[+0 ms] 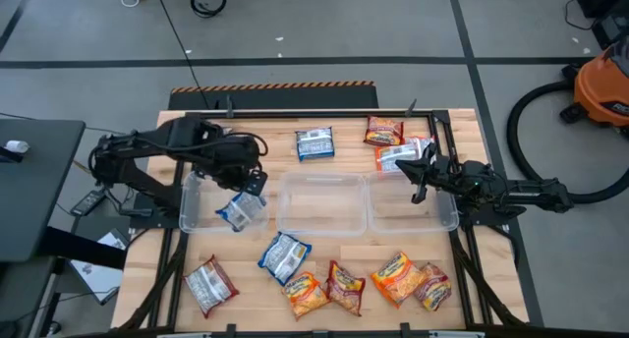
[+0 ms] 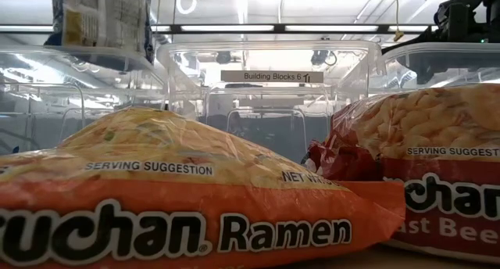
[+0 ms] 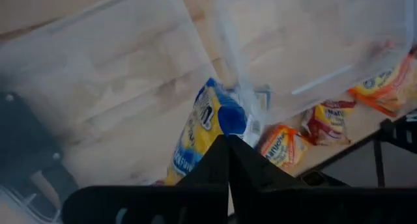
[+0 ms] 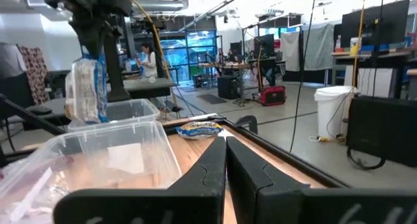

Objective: Sort Maruchan noodles
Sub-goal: Put the blue noodle pack into the left transparent bin

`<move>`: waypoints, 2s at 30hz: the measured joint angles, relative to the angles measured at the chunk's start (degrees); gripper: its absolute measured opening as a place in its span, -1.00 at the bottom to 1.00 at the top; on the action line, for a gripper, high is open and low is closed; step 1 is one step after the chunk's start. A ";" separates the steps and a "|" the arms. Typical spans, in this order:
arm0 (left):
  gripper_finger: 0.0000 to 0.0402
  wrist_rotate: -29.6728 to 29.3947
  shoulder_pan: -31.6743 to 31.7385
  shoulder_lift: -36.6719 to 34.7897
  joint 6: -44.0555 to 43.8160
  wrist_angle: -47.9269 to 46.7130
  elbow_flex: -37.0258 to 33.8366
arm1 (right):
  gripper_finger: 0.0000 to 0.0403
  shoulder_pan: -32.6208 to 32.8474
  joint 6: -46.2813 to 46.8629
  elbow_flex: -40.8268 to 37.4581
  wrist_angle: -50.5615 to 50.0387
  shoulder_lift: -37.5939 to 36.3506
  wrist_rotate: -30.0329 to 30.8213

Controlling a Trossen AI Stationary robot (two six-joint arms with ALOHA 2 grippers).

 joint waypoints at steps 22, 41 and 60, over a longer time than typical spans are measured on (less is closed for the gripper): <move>-1.00 -3.69 6.99 -17.34 -4.62 -0.08 -18.49 | -0.91 0.00 6.01 0.00 -1.64 0.06 -1.57; -1.00 2.74 18.64 -18.28 10.48 -0.08 -20.68 | -0.91 0.00 6.15 0.00 -1.64 0.06 -6.60; -0.99 6.13 12.83 -27.14 -4.01 -0.10 -39.25 | -0.91 0.00 6.10 0.00 -3.03 0.06 -6.67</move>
